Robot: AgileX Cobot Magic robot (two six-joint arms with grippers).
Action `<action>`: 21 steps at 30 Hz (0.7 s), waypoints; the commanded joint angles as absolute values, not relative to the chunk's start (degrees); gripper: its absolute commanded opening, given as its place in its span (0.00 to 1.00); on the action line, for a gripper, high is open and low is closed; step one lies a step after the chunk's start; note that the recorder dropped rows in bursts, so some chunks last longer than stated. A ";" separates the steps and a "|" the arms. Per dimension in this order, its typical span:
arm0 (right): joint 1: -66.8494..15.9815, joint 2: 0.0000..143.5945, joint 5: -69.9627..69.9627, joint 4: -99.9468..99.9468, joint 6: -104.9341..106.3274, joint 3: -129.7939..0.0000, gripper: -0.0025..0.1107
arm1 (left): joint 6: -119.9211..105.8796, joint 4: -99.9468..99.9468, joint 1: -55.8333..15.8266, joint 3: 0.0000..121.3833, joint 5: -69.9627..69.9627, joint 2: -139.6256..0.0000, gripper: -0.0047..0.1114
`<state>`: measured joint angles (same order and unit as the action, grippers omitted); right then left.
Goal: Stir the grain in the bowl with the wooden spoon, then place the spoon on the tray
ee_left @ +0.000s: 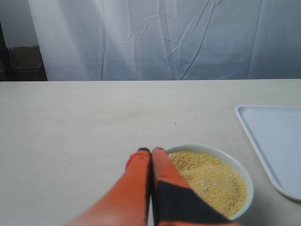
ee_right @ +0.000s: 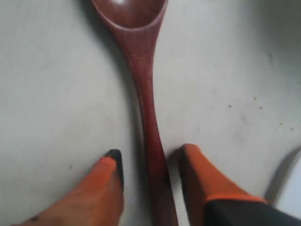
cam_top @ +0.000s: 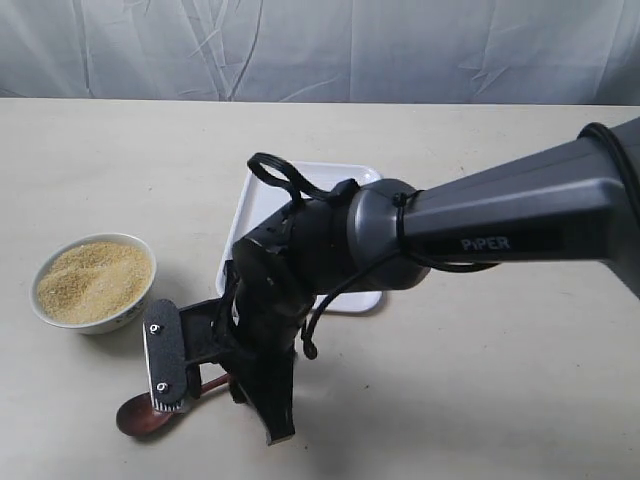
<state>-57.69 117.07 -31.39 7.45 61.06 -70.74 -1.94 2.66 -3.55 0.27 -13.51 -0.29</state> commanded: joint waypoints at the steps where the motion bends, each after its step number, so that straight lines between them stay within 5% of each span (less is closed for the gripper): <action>1: -57.75 117.56 -30.98 7.04 61.39 -71.04 0.10 | -1.62 2.23 -3.56 0.00 -13.30 0.00 0.04; 2: -57.75 117.56 -30.98 7.04 61.39 -71.04 0.01 | -1.62 2.23 -3.56 0.00 -13.30 0.00 0.04; 21: -57.12 103.36 -26.31 0.00 52.51 -74.72 0.02 | -1.62 2.23 -3.56 0.00 -13.30 0.00 0.04</action>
<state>-57.65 104.32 -28.58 3.16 57.73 -71.97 -1.94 2.66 -3.55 0.27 -13.51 -0.29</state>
